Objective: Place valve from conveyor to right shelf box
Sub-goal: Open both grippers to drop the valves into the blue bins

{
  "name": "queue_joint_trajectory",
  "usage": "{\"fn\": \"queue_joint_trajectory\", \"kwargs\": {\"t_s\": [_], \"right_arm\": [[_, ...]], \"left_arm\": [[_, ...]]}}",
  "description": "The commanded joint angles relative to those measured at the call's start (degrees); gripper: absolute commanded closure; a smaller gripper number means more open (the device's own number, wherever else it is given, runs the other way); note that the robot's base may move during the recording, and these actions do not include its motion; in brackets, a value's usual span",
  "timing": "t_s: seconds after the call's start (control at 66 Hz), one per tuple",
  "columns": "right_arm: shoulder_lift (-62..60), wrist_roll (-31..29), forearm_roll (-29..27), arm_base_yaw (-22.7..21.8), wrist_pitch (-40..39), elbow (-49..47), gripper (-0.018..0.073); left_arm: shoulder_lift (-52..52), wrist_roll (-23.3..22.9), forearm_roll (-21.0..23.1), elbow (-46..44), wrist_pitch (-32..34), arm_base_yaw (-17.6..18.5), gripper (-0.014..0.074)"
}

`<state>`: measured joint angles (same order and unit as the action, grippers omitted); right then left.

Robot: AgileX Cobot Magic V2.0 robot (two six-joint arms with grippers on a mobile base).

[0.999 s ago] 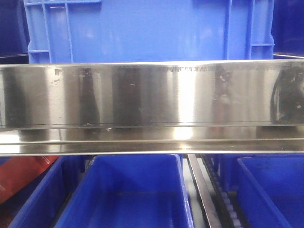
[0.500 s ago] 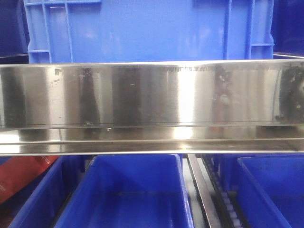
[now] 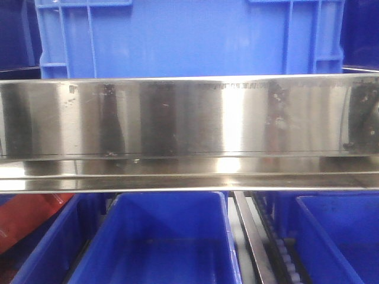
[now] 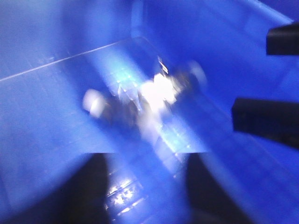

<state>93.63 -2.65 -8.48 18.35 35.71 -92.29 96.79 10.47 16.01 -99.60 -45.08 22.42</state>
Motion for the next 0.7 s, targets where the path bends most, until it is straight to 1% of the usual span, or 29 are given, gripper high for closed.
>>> {"fn": "queue_joint_trajectory", "kwargs": {"t_s": [0.0, 0.076, 0.121, 0.136, 0.151, 0.212, 0.227, 0.485, 0.591, 0.681], "right_arm": [[-1.71, -0.32, 0.10, 0.03, -0.41, -0.39, 0.0147], [-2.37, -0.32, 0.10, 0.03, -1.08, -0.39, 0.0312], [-2.79, -0.32, 0.10, 0.03, -1.34, -0.39, 0.0468], [-2.92, -0.32, 0.10, 0.03, -1.34, -0.39, 0.0487], [-3.06, -0.32, 0.10, 0.03, -1.18, -0.39, 0.0547], [-3.42, -0.32, 0.10, 0.03, -1.07, -0.39, 0.0701], [-3.65, -0.32, 0.10, 0.03, -1.07, -0.39, 0.0726], [-9.13, 0.24, 0.10, 0.03, 0.57, 0.18, 0.0720], [-13.72, 0.24, 0.10, 0.03, -3.52, 4.04, 0.0720], [-18.12, 0.24, 0.10, 0.03, -8.12, 9.71, 0.0720]], "left_arm": [[-1.65, -0.37, 0.77, -0.52, 0.00, 0.32, 0.0580], [-2.06, -0.37, 0.77, -0.52, 0.25, 0.32, 0.0711], [-2.37, -0.37, 0.77, -0.52, 0.24, 0.21, 0.0708], [-2.35, -0.37, 0.77, -0.52, 0.24, 0.21, 0.0708], [-2.39, -0.37, 0.77, -0.52, 0.24, 0.21, 0.0708], [-2.80, -0.37, 0.77, -0.52, 0.24, 0.21, 0.0707], [-2.91, -0.37, 0.77, -0.52, 0.24, 0.21, 0.0707], [-8.20, -0.37, 0.77, -0.20, 0.11, 0.21, 0.0707], [-12.26, -0.37, 0.77, 1.97, 2.12, 0.21, 0.0707], [-16.15, -0.37, 0.77, 6.29, 6.25, 0.21, 0.0707]]}}
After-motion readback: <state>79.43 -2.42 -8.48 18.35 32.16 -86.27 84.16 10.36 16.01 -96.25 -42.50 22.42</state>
